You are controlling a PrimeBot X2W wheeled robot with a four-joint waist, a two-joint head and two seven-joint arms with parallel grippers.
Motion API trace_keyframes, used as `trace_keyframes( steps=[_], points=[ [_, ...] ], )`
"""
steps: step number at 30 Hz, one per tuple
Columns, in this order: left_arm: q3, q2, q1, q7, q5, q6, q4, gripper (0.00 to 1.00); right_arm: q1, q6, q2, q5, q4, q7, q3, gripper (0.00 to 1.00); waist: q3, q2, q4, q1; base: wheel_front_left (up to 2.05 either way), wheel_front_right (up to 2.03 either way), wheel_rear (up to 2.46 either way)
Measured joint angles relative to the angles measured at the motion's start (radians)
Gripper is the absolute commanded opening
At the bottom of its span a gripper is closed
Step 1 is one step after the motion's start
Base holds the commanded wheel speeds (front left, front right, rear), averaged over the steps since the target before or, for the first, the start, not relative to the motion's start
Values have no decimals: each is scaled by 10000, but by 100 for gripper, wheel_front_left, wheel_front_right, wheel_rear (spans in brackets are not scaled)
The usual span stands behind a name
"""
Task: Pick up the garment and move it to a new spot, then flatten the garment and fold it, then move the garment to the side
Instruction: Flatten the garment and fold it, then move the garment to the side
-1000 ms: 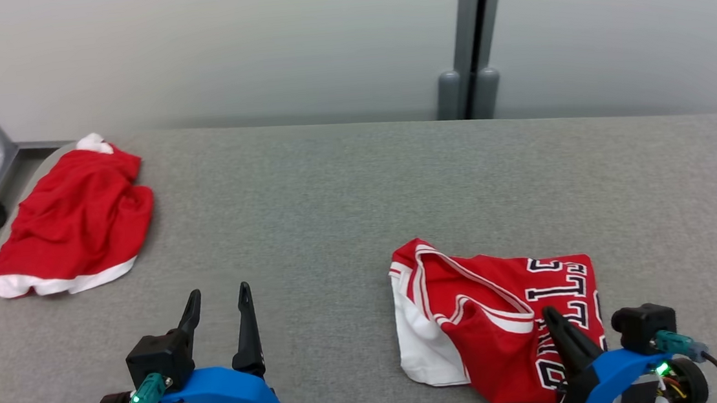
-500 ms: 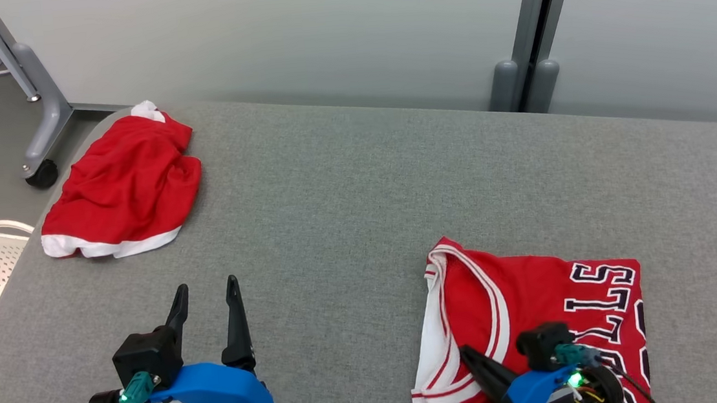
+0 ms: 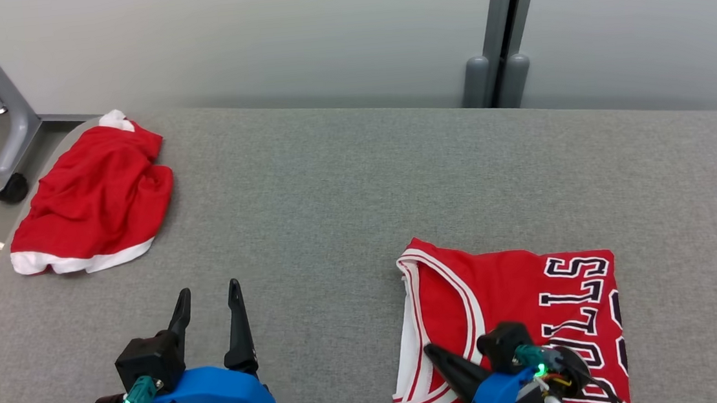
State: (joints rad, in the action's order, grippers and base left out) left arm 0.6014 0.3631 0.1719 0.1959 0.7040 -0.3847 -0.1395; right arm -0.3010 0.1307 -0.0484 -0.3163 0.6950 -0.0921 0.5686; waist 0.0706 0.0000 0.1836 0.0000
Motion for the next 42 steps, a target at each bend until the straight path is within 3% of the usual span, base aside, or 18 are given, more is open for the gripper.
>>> trace_keyframes(
  steps=[2,3,4,7,19,23,35,42],
  points=[
    [19,6,58,31,-19,50,-25,100,-145,0,0,-79,-115,-341,-153,0,-5,0,-106,0,0,0,0],
    [35,12,132,52,-44,69,-40,100,-213,0,-2,-77,-198,-493,-247,6,-19,0,-162,0,0,0,0],
    [46,17,191,92,-104,84,-42,100,-255,0,2,-71,-295,-662,-407,19,-41,0,-220,0,0,0,0],
    [94,-56,314,167,-134,159,-111,100,-284,0,2,174,-499,-1053,-1106,100,-140,0,-398,0,0,0,0],
    [33,-602,374,575,-184,767,-1012,100,1045,0,-8,1455,-2318,-1430,-4261,100,-842,0,-1236,0,0,0,0],
    [-31,-660,107,627,-203,1057,-1237,100,1781,0,-6,1396,-2918,-1390,-4932,100,-1021,0,-1396,-1,0,0,0],
    [-397,-652,-468,658,-301,1639,-1919,100,2627,0,-8,1227,-3668,-1177,-5745,100,-1191,0,-1578,-1,0,0,0],
    [-750,-623,-654,658,-531,1745,-2063,100,2631,0,-10,1384,-3764,-1156,-6057,100,-1176,0,-1471,-1,0,0,0]
  ],
)
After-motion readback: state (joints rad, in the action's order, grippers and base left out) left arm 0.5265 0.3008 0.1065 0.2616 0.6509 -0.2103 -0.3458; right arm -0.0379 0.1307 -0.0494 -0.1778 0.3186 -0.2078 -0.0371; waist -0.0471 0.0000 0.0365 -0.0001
